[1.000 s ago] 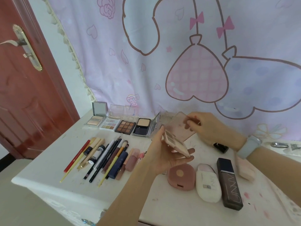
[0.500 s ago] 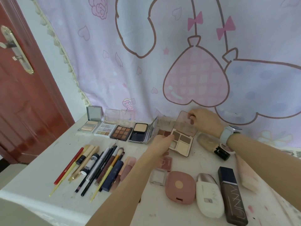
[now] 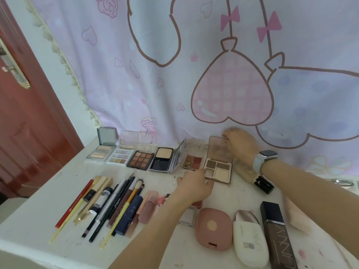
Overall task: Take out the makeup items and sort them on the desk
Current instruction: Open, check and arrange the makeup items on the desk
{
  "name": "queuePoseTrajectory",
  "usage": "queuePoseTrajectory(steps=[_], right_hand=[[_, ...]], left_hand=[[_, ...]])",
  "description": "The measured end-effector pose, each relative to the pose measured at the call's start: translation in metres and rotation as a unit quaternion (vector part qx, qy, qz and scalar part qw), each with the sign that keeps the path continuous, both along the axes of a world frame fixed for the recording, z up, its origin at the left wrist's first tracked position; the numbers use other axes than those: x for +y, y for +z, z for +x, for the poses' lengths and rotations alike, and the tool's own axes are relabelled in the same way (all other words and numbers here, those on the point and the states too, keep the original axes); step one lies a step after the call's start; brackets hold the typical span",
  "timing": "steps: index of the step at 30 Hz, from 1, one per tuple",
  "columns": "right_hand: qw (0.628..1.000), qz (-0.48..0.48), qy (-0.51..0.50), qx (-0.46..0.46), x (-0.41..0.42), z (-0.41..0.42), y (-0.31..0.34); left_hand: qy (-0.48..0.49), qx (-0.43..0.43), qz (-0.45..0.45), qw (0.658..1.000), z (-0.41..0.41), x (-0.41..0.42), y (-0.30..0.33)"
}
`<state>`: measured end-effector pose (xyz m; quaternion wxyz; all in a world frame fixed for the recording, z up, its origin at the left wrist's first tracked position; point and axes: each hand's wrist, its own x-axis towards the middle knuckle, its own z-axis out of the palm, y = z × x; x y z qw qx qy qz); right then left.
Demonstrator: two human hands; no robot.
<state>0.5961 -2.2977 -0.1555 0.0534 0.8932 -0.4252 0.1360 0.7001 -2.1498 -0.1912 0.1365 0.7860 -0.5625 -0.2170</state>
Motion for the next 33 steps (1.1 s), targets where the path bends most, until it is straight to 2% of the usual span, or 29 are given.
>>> queuePoseTrajectory(steps=[4,7,11,14,16,19,25,33], right_hand=[[0.999,-0.044,0.016,0.014,0.0,-0.007,-0.009],[0.996,-0.061,0.041,0.04,0.005,-0.017,-0.017],[0.992,-0.052,0.102,-0.057,0.024,-0.022,-0.016],[0.98,0.044,0.171,-0.094,0.048,-0.018,-0.011],[0.965,0.136,0.223,-0.027,0.065,-0.013,-0.013],[0.941,0.193,0.268,0.073,0.087,-0.001,-0.024],[0.945,0.224,0.204,0.122,0.103,0.023,-0.031],[0.941,0.286,0.164,0.076,0.113,0.033,-0.03]], left_hand=[[-0.029,-0.054,-0.005,0.998,0.002,0.002,-0.005],[-0.04,-0.055,-0.006,0.998,0.004,0.006,-0.003],[-0.009,-0.033,-0.074,0.997,0.009,0.019,0.003],[0.035,-0.008,-0.133,0.99,0.02,0.043,0.005],[0.061,0.021,-0.164,0.984,0.028,0.063,0.004],[0.105,0.038,-0.183,0.977,0.035,0.084,0.002],[0.137,0.054,-0.216,0.965,0.038,0.101,-0.001],[0.163,0.07,-0.242,0.954,0.037,0.105,-0.005]])
